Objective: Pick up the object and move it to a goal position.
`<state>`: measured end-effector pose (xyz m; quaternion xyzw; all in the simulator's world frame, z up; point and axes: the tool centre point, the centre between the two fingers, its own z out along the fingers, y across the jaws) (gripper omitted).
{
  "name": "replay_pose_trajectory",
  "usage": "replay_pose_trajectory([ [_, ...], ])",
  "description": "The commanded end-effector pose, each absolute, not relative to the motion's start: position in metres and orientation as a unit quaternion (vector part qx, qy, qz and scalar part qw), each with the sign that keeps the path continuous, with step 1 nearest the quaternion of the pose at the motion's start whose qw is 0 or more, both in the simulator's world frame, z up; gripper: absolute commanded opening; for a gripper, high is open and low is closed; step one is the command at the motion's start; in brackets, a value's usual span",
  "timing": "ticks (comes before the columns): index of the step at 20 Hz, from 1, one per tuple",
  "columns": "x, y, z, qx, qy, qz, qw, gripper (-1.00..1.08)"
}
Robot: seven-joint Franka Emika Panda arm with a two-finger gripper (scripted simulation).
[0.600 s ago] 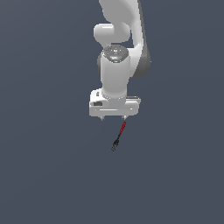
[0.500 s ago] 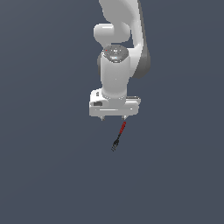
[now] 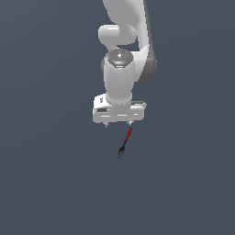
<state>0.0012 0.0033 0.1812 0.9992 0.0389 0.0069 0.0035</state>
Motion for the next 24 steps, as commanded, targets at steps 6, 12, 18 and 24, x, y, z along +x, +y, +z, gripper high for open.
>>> replay_pose_trajectory([
  [6,0.001,0.004,0.178,0.999,0.036,0.006,0.003,1.0],
  [12,0.002,0.009,0.164,1.0,0.007,0.005,0.001,1.0],
  [18,0.003,0.018,0.138,0.999,-0.043,0.004,-0.001,1.0],
  [24,0.002,0.029,0.103,0.994,-0.112,0.002,-0.002,1.0],
])
